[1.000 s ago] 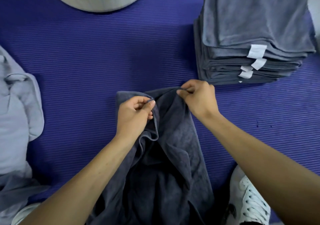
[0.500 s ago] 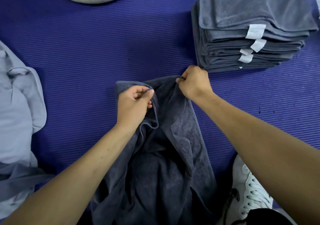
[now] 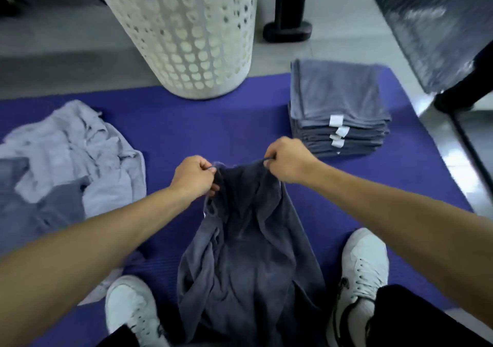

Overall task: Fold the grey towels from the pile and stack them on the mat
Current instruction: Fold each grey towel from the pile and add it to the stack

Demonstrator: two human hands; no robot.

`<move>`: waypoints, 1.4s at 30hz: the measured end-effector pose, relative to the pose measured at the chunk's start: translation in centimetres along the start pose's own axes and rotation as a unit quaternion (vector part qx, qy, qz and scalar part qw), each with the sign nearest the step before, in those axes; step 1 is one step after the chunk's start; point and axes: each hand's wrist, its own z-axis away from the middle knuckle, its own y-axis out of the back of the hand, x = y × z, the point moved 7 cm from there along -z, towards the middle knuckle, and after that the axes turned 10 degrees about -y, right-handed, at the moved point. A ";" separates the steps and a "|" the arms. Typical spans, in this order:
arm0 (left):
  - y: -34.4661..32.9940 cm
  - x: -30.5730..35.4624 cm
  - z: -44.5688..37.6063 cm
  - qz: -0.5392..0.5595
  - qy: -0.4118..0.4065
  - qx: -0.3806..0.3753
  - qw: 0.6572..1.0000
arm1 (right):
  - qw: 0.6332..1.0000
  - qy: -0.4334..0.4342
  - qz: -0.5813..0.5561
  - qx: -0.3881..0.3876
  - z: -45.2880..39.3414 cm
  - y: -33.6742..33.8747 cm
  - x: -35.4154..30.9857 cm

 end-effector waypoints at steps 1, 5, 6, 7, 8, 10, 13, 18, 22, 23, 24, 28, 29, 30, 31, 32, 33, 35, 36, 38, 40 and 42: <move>1.7 0.9 1.0 0.000 -0.002 0.009 1.000 | 1.000 0.006 -0.006 0.007 1.7 1.3 -1.1; 7.8 6.1 5.7 -0.007 -0.037 0.031 0.999 | 0.993 0.028 -0.066 0.092 8.6 7.0 -4.5; 9.1 7.4 7.1 -0.004 -0.047 0.035 0.998 | 0.990 0.029 -0.077 0.114 10.5 8.3 -5.0; 10.2 8.5 8.6 0.003 -0.056 0.038 0.998 | 0.988 0.029 -0.086 0.128 12.4 9.5 -5.5; 11.4 9.5 10.2 0.013 -0.065 0.047 0.997 | 0.985 0.034 -0.095 0.137 14.3 10.6 -5.9; 13.8 12.0 13.4 0.046 -0.119 0.088 0.988 | 0.975 0.054 -0.131 0.173 18.1 12.9 -6.6; 16.9 13.9 18.0 0.051 -0.233 0.158 0.958 | 0.948 0.072 -0.183 0.252 23.0 14.3 -5.7; 18.1 12.3 23.0 -0.053 -0.268 0.156 0.949 | 0.966 0.067 -0.114 0.220 26.2 11.8 -4.1; 19.0 12.9 24.8 -0.084 -0.258 0.180 0.946 | 0.947 0.075 -0.170 0.262 27.9 13.5 -4.6; 18.8 12.9 25.3 -0.074 -0.256 0.179 0.947 | 0.946 0.073 -0.174 0.265 28.2 13.6 -4.6; 18.8 12.9 25.8 -0.051 -0.261 0.182 0.947 | 0.941 0.075 -0.183 0.274 28.5 13.8 -4.6; 19.5 13.7 27.2 0.080 -0.278 0.221 0.931 | 0.911 0.094 -0.256 0.308 29.9 14.8 -5.1; 19.5 13.5 26.9 0.099 -0.264 0.219 0.934 | 0.909 0.091 -0.264 0.310 29.9 15.0 -5.2; 19.3 13.0 26.4 0.103 -0.244 0.215 0.940 | 0.910 0.087 -0.262 0.310 29.6 15.0 -5.3; 18.9 12.5 25.7 0.096 -0.220 0.208 0.948 | 0.916 0.082 -0.251 0.302 29.1 14.9 -5.3; 18.5 11.8 24.8 0.090 -0.196 0.197 0.956 | 0.926 0.071 -0.236 0.286 28.3 14.6 -5.3; 18.1 11.3 23.9 0.079 -0.176 0.187 0.963 | 0.938 0.053 -0.221 0.262 27.3 14.2 -5.2; 17.5 10.6 21.9 0.038 -0.141 0.169 0.975 | 0.961 0.015 -0.197 0.194 24.9 13.0 -5.1; 17.3 10.5 20.9 0.015 -0.130 0.159 0.978 | 0.970 -0.004 -0.187 0.157 23.8 12.5 -5.0; 17.5 10.8 18.4 -0.008 -0.128 0.156 0.980 | 0.974 -0.021 -0.194 0.118 21.9 12.3 -5.1; 18.4 11.6 15.9 0.036 -0.155 0.175 0.972 | 0.960 -0.002 -0.244 0.134 20.2 13.4 -5.6; 19.9 13.5 14.1 0.098 -0.203 0.201 0.953 | 0.936 0.042 -0.301 0.179 19.1 15.5 -6.6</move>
